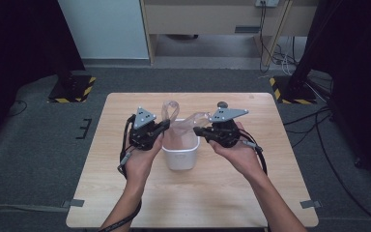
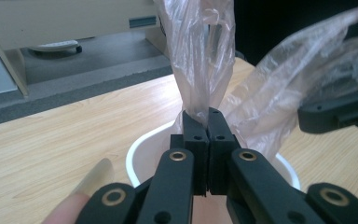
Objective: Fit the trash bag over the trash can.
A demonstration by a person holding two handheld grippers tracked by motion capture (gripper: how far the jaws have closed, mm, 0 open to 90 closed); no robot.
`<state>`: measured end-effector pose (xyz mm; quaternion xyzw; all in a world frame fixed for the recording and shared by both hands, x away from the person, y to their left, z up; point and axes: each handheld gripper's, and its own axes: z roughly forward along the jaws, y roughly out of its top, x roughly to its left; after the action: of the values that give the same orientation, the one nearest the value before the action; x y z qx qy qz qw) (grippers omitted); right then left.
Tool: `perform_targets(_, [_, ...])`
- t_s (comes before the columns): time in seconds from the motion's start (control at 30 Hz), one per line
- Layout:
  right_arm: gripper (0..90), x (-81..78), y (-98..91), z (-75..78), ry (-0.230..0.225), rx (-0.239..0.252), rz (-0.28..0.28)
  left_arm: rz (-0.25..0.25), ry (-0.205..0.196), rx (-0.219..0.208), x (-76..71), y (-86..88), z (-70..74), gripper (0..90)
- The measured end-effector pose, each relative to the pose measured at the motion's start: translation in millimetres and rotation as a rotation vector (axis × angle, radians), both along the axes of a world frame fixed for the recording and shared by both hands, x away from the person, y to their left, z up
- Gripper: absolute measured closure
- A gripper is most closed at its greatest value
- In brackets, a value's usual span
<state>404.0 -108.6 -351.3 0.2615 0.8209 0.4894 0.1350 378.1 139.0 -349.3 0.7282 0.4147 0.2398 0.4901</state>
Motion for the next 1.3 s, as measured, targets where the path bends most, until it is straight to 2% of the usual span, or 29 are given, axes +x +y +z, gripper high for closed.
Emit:
perform_targets(0.13, [67.9, 0.9, 0.3, 0.9, -0.013, 0.022, -0.002, -0.004, -0.005, 0.017, -1.9, -4.0, -0.4, 89.5])
perform_targets(0.37, [44.0, 0.2, 2.7, 6.8, -0.049, 0.062, -0.015, -0.008, -0.001, 0.019, -2.7, -7.5, -2.6, 89.5])
perform_targets(0.47, [37.4, 0.4, 3.7, 9.3, -0.071, 0.074, -0.018, -0.007, 0.001, 0.025, -2.5, -7.7, -3.7, 89.6])
perform_targets(0.6, [33.4, 0.9, 5.5, 12.7, -0.091, 0.075, -0.019, -0.010, 0.005, 0.026, -2.0, -7.4, -4.6, 89.7])
perform_targets(0.73, [35.0, 0.5, 7.3, 15.7, -0.111, 0.065, -0.014, -0.020, 0.005, 0.028, -2.5, -7.6, -4.5, 89.7])
perform_targets(0.83, [40.9, -0.2, 8.3, 17.4, -0.128, 0.066, -0.006, -0.029, 0.006, 0.032, -3.2, -8.0, -4.9, 89.8])
perform_targets(0.87, [44.9, -0.6, 8.5, 17.9, -0.140, 0.064, -0.005, -0.033, 0.006, 0.035, -3.4, -8.1, -5.2, 89.9])
perform_targets(0.93, [64.8, -1.8, 7.8, 19.2, -0.156, 0.063, -0.006, -0.031, 0.006, 0.032, -4.1, -7.4, -6.1, 89.9])
perform_targets(0.97, [70.2, -2.1, 7.3, 19.7, -0.158, 0.057, -0.007, -0.027, 0.004, 0.028, -4.5, -6.1, -6.7, 89.8])
perform_targets(1.03, [84.8, -2.1, 6.2, 20.0, -0.141, 0.025, -0.010, -0.018, 0.006, 0.011, -4.9, -2.4, -8.1, 89.4])
perform_targets(1.07, [87.8, -2.1, 5.4, 19.8, -0.132, 0.013, -0.012, -0.013, 0.005, 0.009, -5.0, -0.1, -8.9, 89.0])
perform_targets(1.2, [89.7, -0.2, 2.2, 17.3, -0.100, -0.023, -0.036, -0.011, 0.007, -0.038, -5.2, 9.1, -12.7, 84.6])
perform_targets(1.3, [89.8, 1.5, 1.1, 15.7, -0.085, -0.032, -0.056, -0.013, 0.004, -0.039, -6.3, 12.8, -14.6, 84.2])
